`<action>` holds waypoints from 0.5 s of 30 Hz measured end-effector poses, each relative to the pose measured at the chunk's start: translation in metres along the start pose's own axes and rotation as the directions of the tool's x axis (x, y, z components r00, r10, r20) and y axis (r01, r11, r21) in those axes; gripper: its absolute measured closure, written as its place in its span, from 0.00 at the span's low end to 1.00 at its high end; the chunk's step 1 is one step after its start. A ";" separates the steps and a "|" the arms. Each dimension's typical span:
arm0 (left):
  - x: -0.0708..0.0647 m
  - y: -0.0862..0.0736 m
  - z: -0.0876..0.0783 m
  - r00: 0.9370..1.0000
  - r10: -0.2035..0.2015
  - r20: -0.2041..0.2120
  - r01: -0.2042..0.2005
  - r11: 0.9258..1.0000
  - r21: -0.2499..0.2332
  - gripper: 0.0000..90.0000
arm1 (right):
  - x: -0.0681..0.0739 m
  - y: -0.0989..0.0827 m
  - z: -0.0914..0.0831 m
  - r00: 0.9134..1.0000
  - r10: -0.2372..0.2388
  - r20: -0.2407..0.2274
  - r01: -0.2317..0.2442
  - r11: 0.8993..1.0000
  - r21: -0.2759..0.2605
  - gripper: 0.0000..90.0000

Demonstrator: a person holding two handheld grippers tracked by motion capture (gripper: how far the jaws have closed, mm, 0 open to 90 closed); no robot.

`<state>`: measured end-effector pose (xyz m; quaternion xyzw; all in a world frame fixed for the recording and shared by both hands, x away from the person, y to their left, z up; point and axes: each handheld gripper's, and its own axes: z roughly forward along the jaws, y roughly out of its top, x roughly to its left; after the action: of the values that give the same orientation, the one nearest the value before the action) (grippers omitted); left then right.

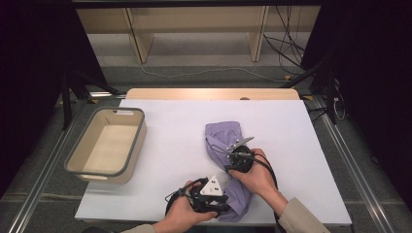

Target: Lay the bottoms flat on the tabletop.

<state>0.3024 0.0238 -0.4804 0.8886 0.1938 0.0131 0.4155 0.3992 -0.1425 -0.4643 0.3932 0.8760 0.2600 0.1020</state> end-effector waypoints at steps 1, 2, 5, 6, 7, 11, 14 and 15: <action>0.000 0.000 0.001 1.000 -0.003 0.001 0.003 1.000 -0.001 0.74 | -0.001 -0.001 0.000 1.000 -0.005 0.017 0.005 1.000 -0.001 0.84; 0.001 0.000 0.002 1.000 0.002 0.002 -0.002 1.000 0.004 0.74 | -0.002 -0.001 0.000 1.000 -0.005 0.022 0.005 1.000 -0.001 0.86; 0.001 0.000 0.002 1.000 0.002 0.003 -0.002 1.000 0.008 0.74 | -0.004 -0.003 -0.001 1.000 -0.001 0.014 0.001 1.000 0.002 0.96; 0.001 -0.001 0.002 1.000 0.002 0.002 -0.002 1.000 0.009 0.74 | -0.004 -0.003 -0.002 1.000 0.005 0.009 -0.005 1.000 0.000 0.98; 0.002 -0.001 0.003 1.000 0.004 0.001 -0.004 1.000 0.010 0.74 | -0.004 -0.003 -0.002 1.000 0.005 0.009 -0.005 1.000 0.000 0.98; 0.002 0.000 0.002 1.000 0.009 0.000 -0.009 1.000 0.014 0.74 | -0.010 -0.002 -0.017 0.998 0.054 -0.021 -0.055 0.998 -0.036 1.00; 0.003 0.000 0.003 1.000 0.000 -0.001 0.000 1.000 0.007 0.74 | -0.012 -0.002 -0.023 0.997 0.067 -0.022 -0.068 0.996 -0.055 1.00; 0.003 0.000 0.002 1.000 0.003 -0.002 -0.003 1.000 0.008 0.74 | -0.013 -0.002 -0.026 0.996 0.083 -0.031 -0.085 0.994 -0.065 1.00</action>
<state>0.3061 0.0233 -0.4821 0.8907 0.1928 0.0140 0.4115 0.3965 -0.1637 -0.4437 0.4222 0.8511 0.2983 0.0913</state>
